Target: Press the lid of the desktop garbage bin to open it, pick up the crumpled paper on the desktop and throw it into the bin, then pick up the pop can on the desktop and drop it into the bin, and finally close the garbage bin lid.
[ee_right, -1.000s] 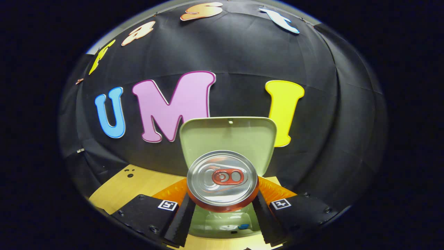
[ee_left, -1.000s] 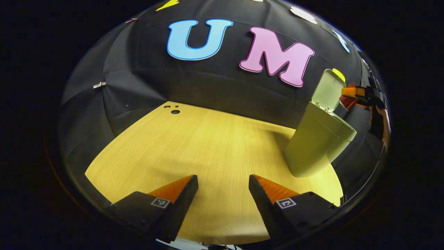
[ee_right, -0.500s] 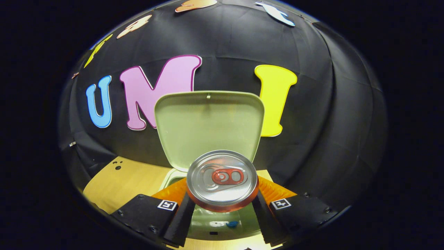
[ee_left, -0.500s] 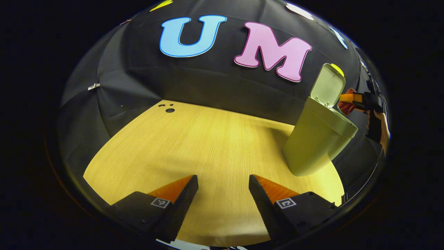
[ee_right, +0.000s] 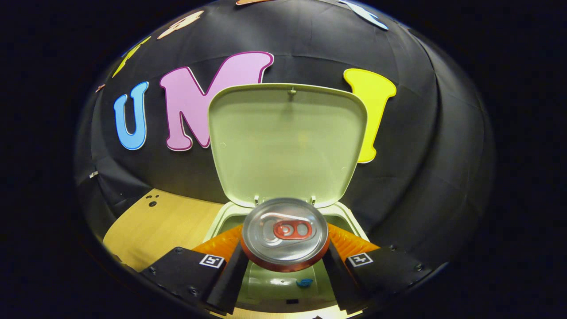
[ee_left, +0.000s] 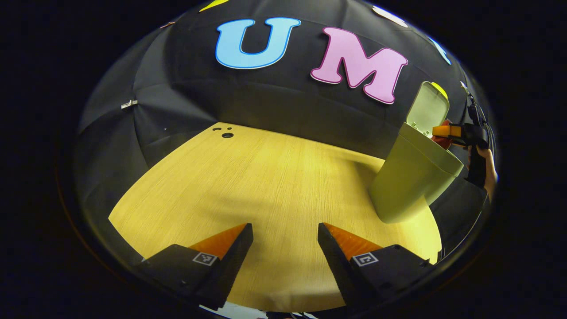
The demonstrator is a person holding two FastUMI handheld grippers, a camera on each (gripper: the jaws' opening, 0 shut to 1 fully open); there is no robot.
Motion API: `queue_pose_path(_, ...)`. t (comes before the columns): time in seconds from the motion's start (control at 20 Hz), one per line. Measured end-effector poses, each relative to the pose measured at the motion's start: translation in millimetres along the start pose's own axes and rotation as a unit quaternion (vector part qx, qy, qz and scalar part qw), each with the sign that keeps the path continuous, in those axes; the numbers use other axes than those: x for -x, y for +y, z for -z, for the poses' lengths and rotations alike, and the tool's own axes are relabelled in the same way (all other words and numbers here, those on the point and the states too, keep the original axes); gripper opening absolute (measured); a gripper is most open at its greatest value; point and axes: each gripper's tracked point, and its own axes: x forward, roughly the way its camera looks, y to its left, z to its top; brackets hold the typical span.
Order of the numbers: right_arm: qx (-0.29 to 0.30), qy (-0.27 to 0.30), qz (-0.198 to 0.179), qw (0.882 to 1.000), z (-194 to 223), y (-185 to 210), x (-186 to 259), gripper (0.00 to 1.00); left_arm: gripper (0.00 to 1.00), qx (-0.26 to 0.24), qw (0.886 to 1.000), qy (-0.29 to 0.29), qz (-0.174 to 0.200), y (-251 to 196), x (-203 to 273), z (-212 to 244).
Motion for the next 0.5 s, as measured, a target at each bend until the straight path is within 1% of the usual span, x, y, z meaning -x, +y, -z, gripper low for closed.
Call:
queue_pose_path(0.25,-0.002,-0.004,-0.003,1.000,-1.3,2.7,-0.3,0.86,0.95,0.004,1.000,0.002,-0.005,2.7,-0.5,0.7)
queue_pose_path(0.3,-0.002,-0.008,-0.002,1.000,-4.2,2.5,1.0,0.88,0.94,0.003,1.000,0.002,-0.004,3.3,-1.7,0.8)
queue_pose_path(0.35,-0.002,-0.015,-0.002,1.000,-7.9,3.0,2.5,0.94,0.95,0.003,1.000,0.002,-0.004,2.7,-1.4,-0.3)
queue_pose_path(0.45,-0.003,-0.030,-0.002,1.000,-19.0,4.0,7.9,0.98,0.95,0.001,1.000,0.001,-0.002,0.6,-1.2,-0.5)
queue_pose_path(0.5,-0.004,-0.038,-0.004,0.999,-26.6,5.3,11.6,0.98,0.94,0.000,1.000,0.000,-0.002,2.0,-1.9,-0.3)
